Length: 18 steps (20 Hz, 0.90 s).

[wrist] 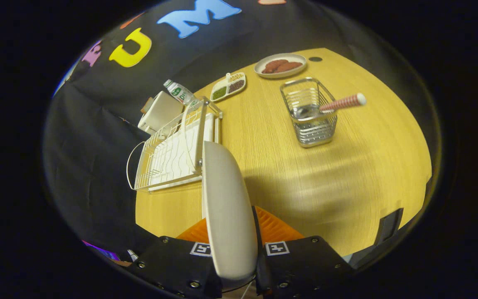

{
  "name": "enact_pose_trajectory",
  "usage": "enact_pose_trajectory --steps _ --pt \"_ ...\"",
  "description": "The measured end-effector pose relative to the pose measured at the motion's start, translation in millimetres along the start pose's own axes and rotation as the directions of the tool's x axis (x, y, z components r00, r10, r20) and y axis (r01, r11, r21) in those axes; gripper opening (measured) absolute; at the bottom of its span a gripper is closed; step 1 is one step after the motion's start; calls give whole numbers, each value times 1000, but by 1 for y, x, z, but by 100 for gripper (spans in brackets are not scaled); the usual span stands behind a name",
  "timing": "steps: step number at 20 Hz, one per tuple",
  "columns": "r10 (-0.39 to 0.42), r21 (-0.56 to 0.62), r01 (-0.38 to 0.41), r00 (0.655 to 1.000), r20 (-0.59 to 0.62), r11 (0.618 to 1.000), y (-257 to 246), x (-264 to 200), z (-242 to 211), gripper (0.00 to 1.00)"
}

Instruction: Take the plate from the dish rack, then take the spoon from the basket and place it into the plate.

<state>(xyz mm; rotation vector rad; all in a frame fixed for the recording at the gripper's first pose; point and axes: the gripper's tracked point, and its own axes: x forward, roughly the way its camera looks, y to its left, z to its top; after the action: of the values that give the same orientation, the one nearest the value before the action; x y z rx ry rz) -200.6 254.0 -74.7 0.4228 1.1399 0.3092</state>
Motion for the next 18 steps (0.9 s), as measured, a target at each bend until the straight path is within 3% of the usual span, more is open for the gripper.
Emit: enact_pose_trajectory --steps 10,13,15,16,18 --pt "137 257 -136 990 10 957 -32 34 -19 31" --pt "109 248 -116 993 43 962 -48 31 -16 31" --pt "79 261 -88 996 44 961 -65 31 -16 36" --pt "58 258 -69 997 51 964 -74 29 -14 45" --pt "12 242 -30 997 75 970 -93 16 -8 45"
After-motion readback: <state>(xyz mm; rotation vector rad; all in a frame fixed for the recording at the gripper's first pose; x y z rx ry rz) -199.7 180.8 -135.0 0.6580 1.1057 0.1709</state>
